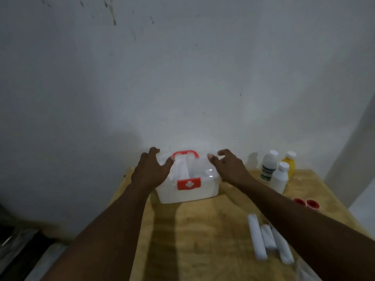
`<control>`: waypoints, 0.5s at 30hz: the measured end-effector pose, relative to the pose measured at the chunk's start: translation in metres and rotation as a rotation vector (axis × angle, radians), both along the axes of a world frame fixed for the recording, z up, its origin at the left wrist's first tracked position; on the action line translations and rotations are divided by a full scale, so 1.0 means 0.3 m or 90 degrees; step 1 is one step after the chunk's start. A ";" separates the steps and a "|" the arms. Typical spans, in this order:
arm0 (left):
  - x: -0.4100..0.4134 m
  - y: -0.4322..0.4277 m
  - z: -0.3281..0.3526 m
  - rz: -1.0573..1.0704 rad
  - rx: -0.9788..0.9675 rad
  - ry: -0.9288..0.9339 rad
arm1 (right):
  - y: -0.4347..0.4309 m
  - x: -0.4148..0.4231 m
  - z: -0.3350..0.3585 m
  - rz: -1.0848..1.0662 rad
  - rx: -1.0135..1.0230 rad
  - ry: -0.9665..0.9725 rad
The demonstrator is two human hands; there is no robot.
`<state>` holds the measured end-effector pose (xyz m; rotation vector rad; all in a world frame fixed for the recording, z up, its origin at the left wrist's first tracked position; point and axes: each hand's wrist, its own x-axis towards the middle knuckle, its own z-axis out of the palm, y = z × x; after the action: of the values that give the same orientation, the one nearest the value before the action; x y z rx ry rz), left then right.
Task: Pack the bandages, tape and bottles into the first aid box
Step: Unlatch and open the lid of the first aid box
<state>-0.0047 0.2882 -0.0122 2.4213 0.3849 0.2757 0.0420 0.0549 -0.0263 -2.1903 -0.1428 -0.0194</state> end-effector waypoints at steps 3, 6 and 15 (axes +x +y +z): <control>-0.093 -0.036 0.026 0.017 0.086 0.045 | -0.006 -0.081 0.001 -0.056 0.030 -0.014; -0.180 -0.073 0.047 0.041 0.137 0.077 | -0.003 -0.187 -0.015 -0.121 0.011 -0.061; -0.327 -0.151 0.078 0.064 0.234 0.095 | 0.086 -0.385 -0.053 -0.168 0.310 0.176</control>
<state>-0.1029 0.2428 0.0111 2.7974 0.5649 0.2263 -0.0734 0.0807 -0.0421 -1.6903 0.2822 0.0911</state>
